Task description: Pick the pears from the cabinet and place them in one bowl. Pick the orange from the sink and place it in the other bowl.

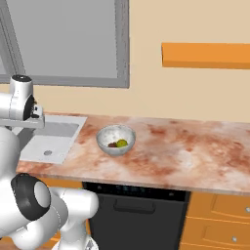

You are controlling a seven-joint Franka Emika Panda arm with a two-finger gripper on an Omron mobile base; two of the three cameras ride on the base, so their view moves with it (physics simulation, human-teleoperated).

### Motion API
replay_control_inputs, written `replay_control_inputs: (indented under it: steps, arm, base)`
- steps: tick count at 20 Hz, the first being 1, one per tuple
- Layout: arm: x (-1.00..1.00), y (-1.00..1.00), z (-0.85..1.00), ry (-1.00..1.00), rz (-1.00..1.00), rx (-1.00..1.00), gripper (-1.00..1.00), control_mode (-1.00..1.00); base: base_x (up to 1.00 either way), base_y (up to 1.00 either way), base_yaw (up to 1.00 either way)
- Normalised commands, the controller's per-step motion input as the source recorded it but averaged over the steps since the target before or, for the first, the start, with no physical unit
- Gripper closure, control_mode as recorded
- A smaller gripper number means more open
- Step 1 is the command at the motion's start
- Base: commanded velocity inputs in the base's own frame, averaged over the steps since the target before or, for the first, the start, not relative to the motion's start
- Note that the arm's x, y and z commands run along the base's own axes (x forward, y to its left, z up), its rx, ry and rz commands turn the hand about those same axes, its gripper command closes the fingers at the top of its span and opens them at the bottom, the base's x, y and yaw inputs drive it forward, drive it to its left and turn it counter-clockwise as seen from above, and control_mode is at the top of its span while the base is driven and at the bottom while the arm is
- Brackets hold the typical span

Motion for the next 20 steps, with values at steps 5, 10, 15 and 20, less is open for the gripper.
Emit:
replay_control_inputs:
  steps: [5,10,15,20]
  arm:
    - [0.0,0.0,0.0,0.0,0.0,0.0,-1.0,1.0]
    - [0.0,0.0,0.0,0.0,0.0,0.0,-1.0,1.0]
    - [0.0,0.0,0.0,0.0,0.0,0.0,-1.0,1.0]
    - [0.0,0.0,0.0,0.0,0.0,0.0,-1.0,1.0]
  base:
    - [-0.02,0.68,-0.05]
    - [-0.02,0.68,-0.06]
    - [-0.02,0.68,-0.06]
    - [-0.01,0.67,-0.06]
